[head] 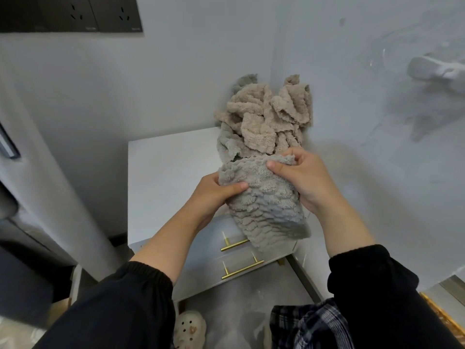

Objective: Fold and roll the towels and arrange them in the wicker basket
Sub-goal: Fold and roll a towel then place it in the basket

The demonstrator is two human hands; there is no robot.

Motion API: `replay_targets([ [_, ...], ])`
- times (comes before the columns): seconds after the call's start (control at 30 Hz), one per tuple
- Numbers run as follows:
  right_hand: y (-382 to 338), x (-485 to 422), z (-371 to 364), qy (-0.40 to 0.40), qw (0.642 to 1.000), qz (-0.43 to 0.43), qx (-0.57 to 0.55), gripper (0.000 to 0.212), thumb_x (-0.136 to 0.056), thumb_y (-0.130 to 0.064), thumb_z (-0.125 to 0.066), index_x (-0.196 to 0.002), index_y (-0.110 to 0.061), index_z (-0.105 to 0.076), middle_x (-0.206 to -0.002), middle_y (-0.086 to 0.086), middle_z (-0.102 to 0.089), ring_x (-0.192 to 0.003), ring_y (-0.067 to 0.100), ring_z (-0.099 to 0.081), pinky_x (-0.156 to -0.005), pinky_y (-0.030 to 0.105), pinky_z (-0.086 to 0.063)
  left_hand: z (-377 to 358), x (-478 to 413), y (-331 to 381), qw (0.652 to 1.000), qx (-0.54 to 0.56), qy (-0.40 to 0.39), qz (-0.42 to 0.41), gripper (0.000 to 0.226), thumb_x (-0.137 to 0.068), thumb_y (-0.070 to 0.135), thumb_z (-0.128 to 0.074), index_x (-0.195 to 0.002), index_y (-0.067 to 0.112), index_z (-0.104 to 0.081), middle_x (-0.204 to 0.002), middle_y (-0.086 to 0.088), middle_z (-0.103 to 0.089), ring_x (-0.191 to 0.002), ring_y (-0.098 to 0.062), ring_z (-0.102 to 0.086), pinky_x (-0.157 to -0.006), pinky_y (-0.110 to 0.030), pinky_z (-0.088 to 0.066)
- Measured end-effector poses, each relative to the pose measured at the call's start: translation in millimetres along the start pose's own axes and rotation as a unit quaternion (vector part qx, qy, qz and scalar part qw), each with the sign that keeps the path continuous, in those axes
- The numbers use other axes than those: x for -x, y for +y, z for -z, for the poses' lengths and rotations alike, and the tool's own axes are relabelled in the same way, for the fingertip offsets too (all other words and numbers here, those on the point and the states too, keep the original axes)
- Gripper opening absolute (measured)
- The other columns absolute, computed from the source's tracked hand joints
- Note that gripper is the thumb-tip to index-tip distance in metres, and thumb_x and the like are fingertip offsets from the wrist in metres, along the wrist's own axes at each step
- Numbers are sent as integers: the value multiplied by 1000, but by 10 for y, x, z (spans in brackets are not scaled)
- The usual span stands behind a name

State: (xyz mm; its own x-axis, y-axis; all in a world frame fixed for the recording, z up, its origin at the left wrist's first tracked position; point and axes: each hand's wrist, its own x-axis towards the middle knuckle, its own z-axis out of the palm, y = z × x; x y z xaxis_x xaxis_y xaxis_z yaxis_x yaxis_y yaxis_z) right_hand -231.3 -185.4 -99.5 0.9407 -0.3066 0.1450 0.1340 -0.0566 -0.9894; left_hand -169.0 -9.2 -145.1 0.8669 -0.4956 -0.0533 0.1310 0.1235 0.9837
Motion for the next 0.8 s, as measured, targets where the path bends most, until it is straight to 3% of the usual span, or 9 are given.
replay_targets([
  [0.07,28,-18,7,25,999,6,34,25,-72,-13,-82,-78,-19,-58,-77,3,-66,-74,18,-64,-82,42,-52,-33,0,28,999,2,44,-13,20,-79,11,-73,-98,13,-68,-98,-4,-73,-95,-21,-69,-80,-31,-56],
  [0.17,66,-38,38,42,997,20,55,25,-67,-25,-84,-74,-24,-60,-85,10,-69,-81,26,-63,-87,51,-50,-68,12,78,995,-28,83,-56,5,-84,13,-70,-87,17,-69,-80,6,-74,-76,-9,-70,-62,-20,-53],
  [0.27,119,-75,70,77,994,28,70,25,-67,-27,-84,-77,-28,-61,-91,6,-66,-82,22,-59,-84,42,-48,-114,41,106,988,-60,108,-88,7,-83,15,-72,-87,21,-71,-83,6,-74,-78,-10,-71,-67,-21,-56],
  [0.37,116,-89,67,60,997,23,36,19,-70,-23,-82,-82,-28,-68,-101,10,-68,-93,24,-64,-91,43,-50,-152,57,120,985,-66,125,-103,11,-83,14,-72,-92,19,-72,-91,1,-74,-85,-13,-71,-75,-25,-57],
  [0.5,145,-82,119,-58,995,-58,-62,47,-71,-21,-78,-106,6,-62,-98,15,-69,-95,26,-65,-90,40,-51,-134,51,110,986,-52,126,-92,11,-88,13,-66,-97,17,-71,-95,-2,-74,-88,-14,-70,-77,-25,-57],
  [0.63,219,-109,143,-42,997,-61,-35,20,-81,1,-66,-101,-2,-66,-98,13,-71,-95,27,-67,-89,40,-53,-98,69,144,988,-67,111,-88,19,-98,16,-50,-91,19,-68,-86,2,-73,-80,-11,-70,-70,-24,-54],
  [0.73,238,-127,142,-24,998,-44,-23,18,-81,6,-65,-94,-6,-68,-85,4,-74,-82,17,-70,-78,31,-57,-65,77,199,989,-84,103,-67,26,-100,26,-46,-90,17,-69,-88,-3,-74,-83,-17,-71,-73,-29,-56],
  [0.8,248,-146,141,-31,998,-46,-13,20,-79,2,-70,-98,5,-65,-83,8,-72,-77,18,-68,-72,28,-56,-18,88,248,991,-75,98,-51,29,-97,32,-51,-85,13,-69,-89,-8,-73,-84,-23,-70,-74,-32,-55],
])
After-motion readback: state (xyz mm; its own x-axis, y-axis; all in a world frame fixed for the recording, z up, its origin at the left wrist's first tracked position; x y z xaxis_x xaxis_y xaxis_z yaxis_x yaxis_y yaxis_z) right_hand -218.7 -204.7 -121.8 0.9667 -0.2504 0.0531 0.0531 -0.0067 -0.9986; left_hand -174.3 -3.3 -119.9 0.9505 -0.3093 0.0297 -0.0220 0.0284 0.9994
